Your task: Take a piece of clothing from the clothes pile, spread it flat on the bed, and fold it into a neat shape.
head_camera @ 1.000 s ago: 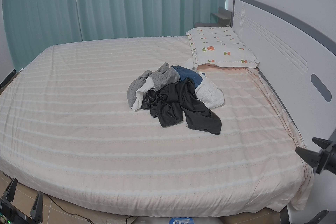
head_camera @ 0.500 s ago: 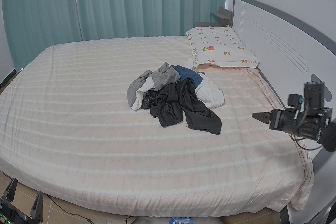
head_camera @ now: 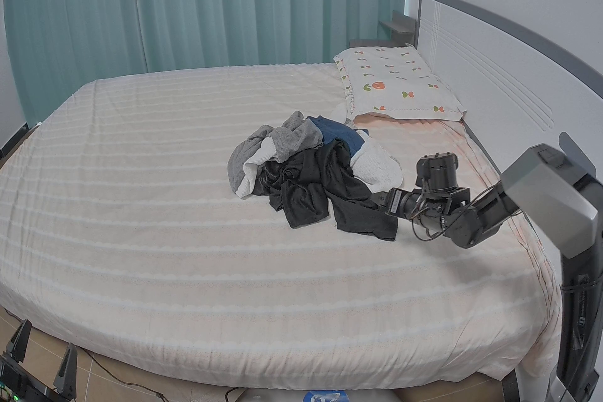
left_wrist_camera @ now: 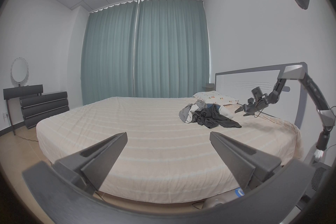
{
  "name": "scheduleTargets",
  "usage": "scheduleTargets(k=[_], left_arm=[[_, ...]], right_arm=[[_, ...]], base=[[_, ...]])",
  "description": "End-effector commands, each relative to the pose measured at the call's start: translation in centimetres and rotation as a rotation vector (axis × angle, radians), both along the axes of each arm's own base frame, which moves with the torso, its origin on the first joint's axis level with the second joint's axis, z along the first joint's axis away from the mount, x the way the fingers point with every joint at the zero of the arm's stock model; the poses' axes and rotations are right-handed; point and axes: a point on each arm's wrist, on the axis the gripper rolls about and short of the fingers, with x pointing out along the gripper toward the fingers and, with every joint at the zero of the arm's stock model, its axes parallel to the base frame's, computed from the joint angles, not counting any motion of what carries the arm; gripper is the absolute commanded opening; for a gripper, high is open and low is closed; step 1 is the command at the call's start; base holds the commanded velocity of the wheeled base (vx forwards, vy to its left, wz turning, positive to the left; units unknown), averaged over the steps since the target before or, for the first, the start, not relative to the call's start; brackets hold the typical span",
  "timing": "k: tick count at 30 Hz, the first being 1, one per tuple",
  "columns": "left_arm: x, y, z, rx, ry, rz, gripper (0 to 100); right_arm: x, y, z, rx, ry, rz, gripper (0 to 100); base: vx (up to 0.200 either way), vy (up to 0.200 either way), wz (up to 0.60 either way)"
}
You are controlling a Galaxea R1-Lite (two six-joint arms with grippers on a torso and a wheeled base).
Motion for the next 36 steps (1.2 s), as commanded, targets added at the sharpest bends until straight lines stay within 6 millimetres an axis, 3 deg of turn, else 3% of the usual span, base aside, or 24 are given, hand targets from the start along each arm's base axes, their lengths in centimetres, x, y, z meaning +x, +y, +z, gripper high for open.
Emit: scheduleTargets(k=[1,21,22,30,36], left_arm=[[0.0,0.0,-0.5,-0.001,0.001,0.001,100],[0.0,0.0,-0.5,-0.001,0.001,0.001,100],[0.0,0.0,-0.5,-0.001,0.001,0.001,100],[0.0,0.0,-0.5,-0.001,0.001,0.001,100],[0.0,0.0,-0.5,-0.001,0.001,0.001,100]], right_arm=[[1.7,1.8,-5.3,-0.016,0.065,0.006,100],[3.1,2.3,-6.4,0.001,0.048,-0.009,100],[3.1,2.3,-6.4,0.001,0.045,-0.01,0],[2.2,1.8,-6.6,-0.01,0.053,-0.006,0],[-0.4,0.7,-4.0,0.099,-0.009,0.043,0]], base=[[0.0,0.0,0.0],[0.0,0.0,0.0],[0.0,0.0,0.0],[0.0,0.0,0.0],[0.0,0.0,0.0]])
